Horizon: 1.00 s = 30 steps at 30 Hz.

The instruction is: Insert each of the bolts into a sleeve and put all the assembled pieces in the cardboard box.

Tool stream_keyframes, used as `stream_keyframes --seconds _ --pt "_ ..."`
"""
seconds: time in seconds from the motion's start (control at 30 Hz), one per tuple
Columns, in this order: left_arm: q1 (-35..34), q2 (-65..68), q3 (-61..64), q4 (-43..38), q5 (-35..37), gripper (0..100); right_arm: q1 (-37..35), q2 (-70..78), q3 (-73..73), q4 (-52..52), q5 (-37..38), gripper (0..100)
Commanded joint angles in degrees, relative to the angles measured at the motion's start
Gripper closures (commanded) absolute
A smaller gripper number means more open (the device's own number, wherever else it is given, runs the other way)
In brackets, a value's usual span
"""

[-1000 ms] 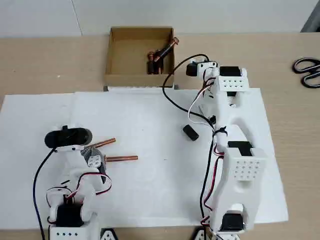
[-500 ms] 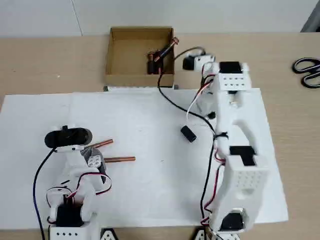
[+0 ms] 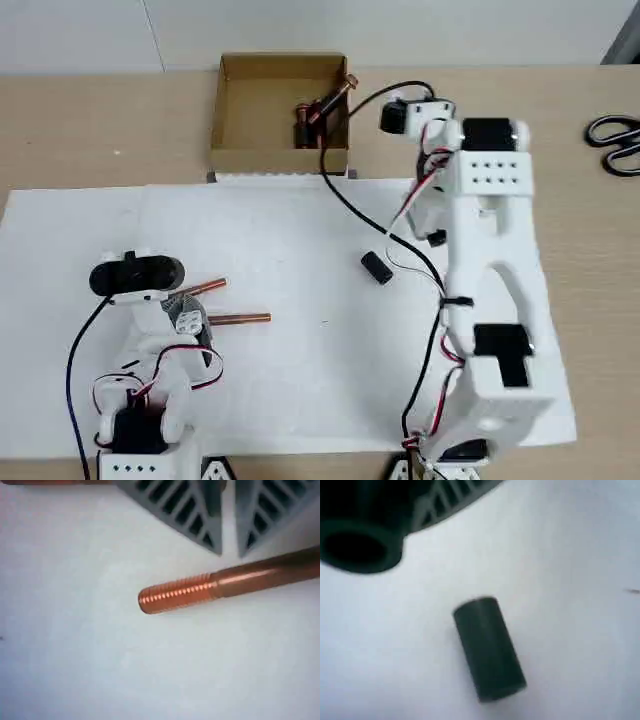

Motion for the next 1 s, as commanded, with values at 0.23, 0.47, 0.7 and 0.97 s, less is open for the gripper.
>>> stream_keyframes --seconds 0.23,0.47,0.7,0.97 --pt "-0.4 0.0 -17.4 -1.3 0.2 99 5.7 -24.1 21.5 0.8 -0.8 99.5" --pt "-0.3 3.9 -29.0 -1.5 0.4 99 10.6 -34.1 35.0 0.8 -0.9 99.5" --pt "0.1 24.2 -46.3 -8.4 0.5 99 17.5 -38.3 40.6 0.7 -4.7 99.5" --pt "1.8 45.5 -65.3 -2.6 6.2 99 19.3 -38.5 41.0 0.7 -13.3 99.5"
